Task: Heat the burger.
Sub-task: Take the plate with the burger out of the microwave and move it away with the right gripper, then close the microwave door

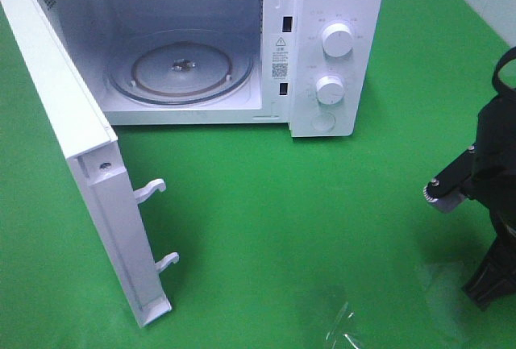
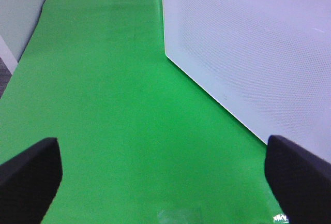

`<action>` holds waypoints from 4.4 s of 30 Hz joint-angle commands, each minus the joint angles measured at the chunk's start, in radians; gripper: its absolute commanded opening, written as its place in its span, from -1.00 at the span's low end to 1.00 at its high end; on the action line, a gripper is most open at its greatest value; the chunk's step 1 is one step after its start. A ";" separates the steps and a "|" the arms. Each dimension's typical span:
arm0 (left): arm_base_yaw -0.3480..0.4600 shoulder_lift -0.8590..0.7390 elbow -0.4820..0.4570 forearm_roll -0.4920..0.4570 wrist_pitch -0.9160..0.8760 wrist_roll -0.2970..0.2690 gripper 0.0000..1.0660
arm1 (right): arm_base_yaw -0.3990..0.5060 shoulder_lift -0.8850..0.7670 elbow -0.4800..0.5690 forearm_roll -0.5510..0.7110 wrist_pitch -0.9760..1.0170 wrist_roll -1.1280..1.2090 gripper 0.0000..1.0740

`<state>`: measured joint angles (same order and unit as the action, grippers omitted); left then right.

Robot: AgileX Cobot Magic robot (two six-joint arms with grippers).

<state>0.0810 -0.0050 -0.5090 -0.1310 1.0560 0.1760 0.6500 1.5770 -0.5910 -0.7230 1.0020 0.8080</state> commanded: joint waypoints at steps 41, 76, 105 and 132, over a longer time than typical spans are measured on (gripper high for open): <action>0.003 -0.020 0.004 -0.002 -0.012 -0.005 0.87 | -0.005 0.248 -0.014 -0.042 -0.135 0.208 -0.22; 0.003 -0.020 0.004 -0.002 -0.012 -0.005 0.87 | -0.005 -0.493 -0.101 0.445 -0.130 -0.464 0.50; 0.003 -0.020 0.004 -0.002 -0.012 -0.005 0.87 | -0.061 -1.126 0.015 0.494 0.014 -0.579 0.42; 0.003 -0.020 0.004 -0.002 -0.012 -0.005 0.87 | -0.514 -1.564 0.085 0.639 0.000 -0.715 0.42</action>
<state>0.0810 -0.0050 -0.5090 -0.1310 1.0560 0.1760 0.1550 0.0380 -0.5100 -0.0890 1.0010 0.1090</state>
